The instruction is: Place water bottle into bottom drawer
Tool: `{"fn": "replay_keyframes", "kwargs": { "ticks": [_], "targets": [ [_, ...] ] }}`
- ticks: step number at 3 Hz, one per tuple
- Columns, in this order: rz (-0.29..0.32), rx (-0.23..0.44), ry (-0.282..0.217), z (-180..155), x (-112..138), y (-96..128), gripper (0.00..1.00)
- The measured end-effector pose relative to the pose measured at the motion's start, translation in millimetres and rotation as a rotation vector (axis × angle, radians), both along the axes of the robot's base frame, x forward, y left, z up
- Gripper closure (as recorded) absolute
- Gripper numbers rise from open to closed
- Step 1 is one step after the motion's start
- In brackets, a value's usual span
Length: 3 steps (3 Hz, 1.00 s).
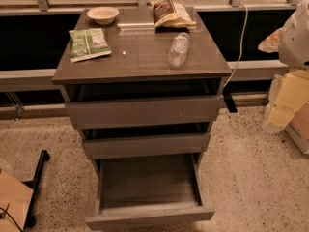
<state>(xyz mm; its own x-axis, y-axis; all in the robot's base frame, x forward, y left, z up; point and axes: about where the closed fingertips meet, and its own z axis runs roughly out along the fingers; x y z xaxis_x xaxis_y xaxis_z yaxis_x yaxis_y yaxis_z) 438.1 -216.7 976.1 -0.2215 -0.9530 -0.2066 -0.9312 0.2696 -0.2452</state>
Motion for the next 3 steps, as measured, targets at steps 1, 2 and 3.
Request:
{"fn": "replay_keyframes", "kwargs": {
  "ticks": [1, 2, 3],
  "targets": [
    [0.0, 0.0, 0.0, 0, 0, 0, 0.0],
    [-0.053, 0.051, -0.028, 1, 15, 4, 0.0],
    [-0.151, 0.157, -0.049, -4, 40, -3, 0.0]
  ]
}}
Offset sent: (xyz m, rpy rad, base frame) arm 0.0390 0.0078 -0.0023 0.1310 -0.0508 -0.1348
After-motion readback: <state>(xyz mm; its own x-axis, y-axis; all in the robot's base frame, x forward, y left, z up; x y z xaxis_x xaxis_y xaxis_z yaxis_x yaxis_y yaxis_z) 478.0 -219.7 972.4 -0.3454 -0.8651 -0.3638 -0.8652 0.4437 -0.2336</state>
